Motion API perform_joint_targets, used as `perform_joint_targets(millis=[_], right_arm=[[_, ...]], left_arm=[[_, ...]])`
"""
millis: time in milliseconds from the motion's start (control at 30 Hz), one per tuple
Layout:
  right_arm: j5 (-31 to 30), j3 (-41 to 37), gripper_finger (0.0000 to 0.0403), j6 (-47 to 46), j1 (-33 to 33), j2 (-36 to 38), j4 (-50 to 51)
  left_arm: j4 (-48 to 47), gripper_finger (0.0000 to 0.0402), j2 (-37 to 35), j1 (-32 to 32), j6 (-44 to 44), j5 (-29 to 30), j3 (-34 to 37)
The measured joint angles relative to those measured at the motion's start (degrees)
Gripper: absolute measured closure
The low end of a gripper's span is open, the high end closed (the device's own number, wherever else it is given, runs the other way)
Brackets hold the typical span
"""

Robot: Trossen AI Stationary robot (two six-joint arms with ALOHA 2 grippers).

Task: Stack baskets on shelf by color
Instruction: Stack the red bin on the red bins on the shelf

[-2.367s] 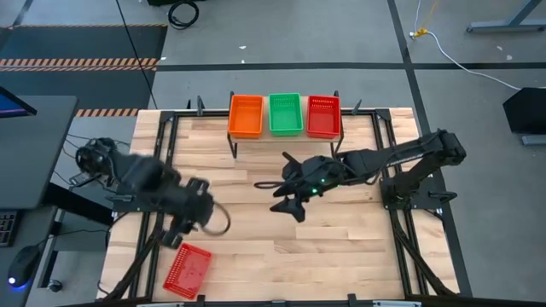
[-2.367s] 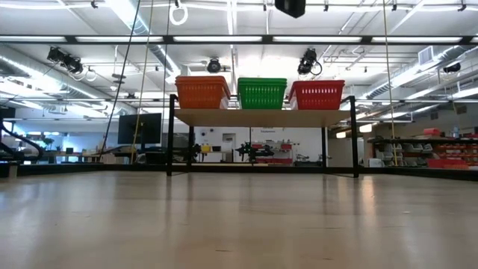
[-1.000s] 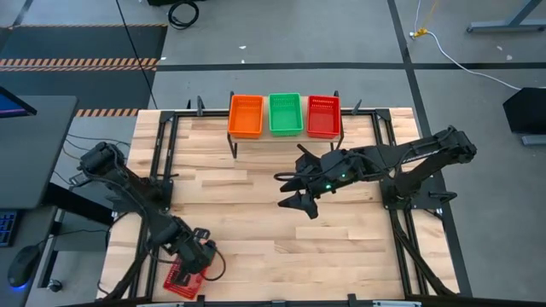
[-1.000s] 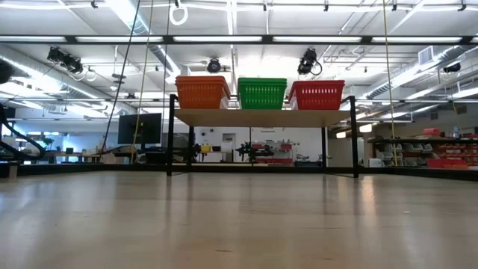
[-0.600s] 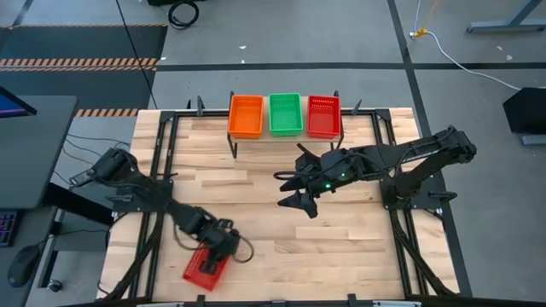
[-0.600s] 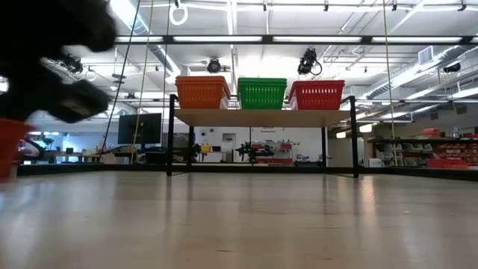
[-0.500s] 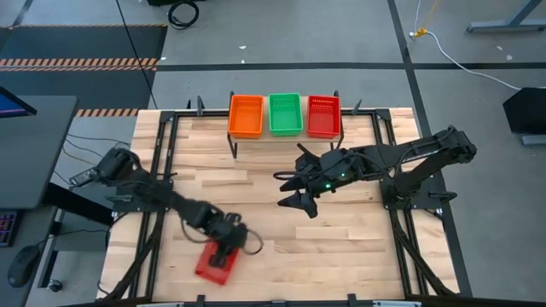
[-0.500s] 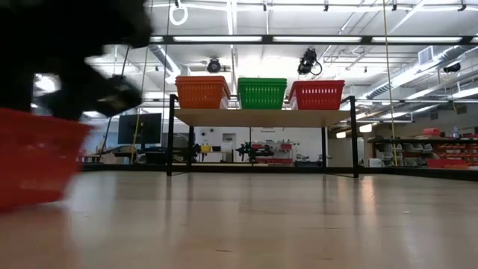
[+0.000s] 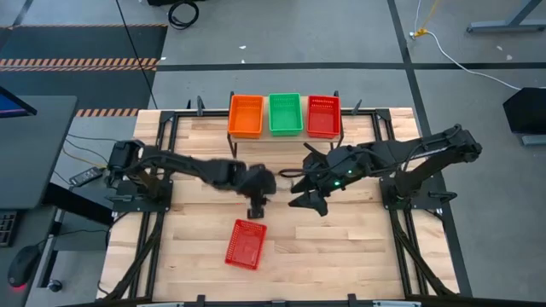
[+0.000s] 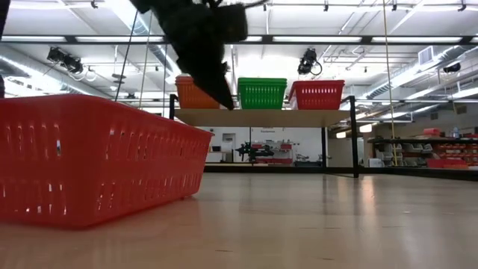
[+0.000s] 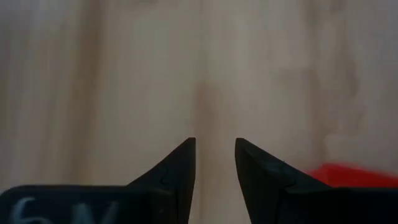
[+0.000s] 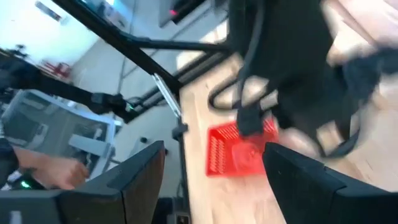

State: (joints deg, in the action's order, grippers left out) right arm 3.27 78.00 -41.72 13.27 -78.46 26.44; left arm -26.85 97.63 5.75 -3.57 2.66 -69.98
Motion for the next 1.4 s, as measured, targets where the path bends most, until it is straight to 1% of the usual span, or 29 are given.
perform_joint_targets(millis=[100, 200, 233, 300, 400, 433, 467, 533, 633, 733, 800, 900, 967, 1100, 1200, 1300, 1400], right_arm=[[0.6, 0.0, 0.0131, 0.0, 0.5, 1.1, 1.7], [0.8, 0.0, 0.0133, 0.6, 1.7, 1.4, 1.0], [0.6, 0.0, 0.0133, 1.1, 2.2, 1.2, 1.2], [-0.5, 0.0, 0.0133, 1.4, 3.1, -0.2, 0.9], [-0.7, -0.1, 0.0133, 1.2, 4.0, -2.5, 1.9], [-0.7, -0.1, 0.0133, 1.1, 4.1, -3.1, 1.7], [-0.7, -0.1, 0.0133, 0.9, 4.3, -3.5, 1.7], [-0.8, -0.1, 0.0133, 0.9, 4.4, -4.2, 1.9], [-0.9, -0.1, 0.0133, 0.9, 4.4, -4.8, 2.0], [-0.9, -0.1, 0.0133, 1.2, 4.4, -4.8, 1.9], [-0.9, -0.1, 0.0133, 1.3, 4.4, -4.8, 2.0], [-0.9, -0.1, 0.0133, 1.3, 4.4, -4.8, 1.9], [-0.9, -0.1, 0.0133, 1.2, 4.4, -4.8, 2.0], [-0.8, -0.1, 0.0133, 0.4, 4.5, -4.8, 2.0], [-0.7, -0.1, 0.0133, -0.3, 5.0, -4.8, 2.0], [-0.7, -0.1, 0.0133, -0.3, 5.6, -4.8, 2.0], [-0.7, -0.1, 0.0133, -0.4, 6.0, -4.8, 2.1]], left_arm=[[-11.7, 0.0283, -1.1, -2.3, 2.6, 0.0, -3.1], [-20.1, 0.0283, -2.2, -3.1, 7.1, -0.5, -4.0], [-22.2, 0.0283, -2.7, -3.1, 8.1, -1.5, -3.9], [-24.9, 0.0283, -3.3, -3.1, 10.0, -6.0, -3.6], [-31.2, 0.0283, -3.4, -1.6, 12.0, -15.9, -2.9], [-32.5, 0.0283, -3.3, -0.8, 13.0, -17.9, -2.8], [-33.9, 0.0283, -3.4, 0.3, 13.3, -18.6, -2.8], [-33.3, 0.0283, -3.4, 2.2, 13.3, -18.3, -2.7], [-29.5, 0.0282, -3.8, 4.7, 12.0, -18.1, -2.7], [-25.4, 0.0272, -3.8, 7.0, 9.8, -18.3, -2.7], [-23.4, 0.0257, -3.8, 8.3, 8.8, -16.8, -2.7], [-21.8, 0.0227, -2.8, 9.5, 8.7, -11.2, -2.8], [-21.0, 0.0205, -1.5, 9.4, 8.7, -8.9, -2.8], [-21.1, 0.0168, 3.0, 8.8, 7.1, -8.2, -2.8], [-20.9, 0.0151, 6.4, 8.8, 7.1, -8.4, -2.8], [-20.0, 0.0148, 9.2, 9.4, 7.1, -8.7, -2.7], [-18.4, 0.0171, 10.6, 9.6, 7.0, -8.0, -2.7]])
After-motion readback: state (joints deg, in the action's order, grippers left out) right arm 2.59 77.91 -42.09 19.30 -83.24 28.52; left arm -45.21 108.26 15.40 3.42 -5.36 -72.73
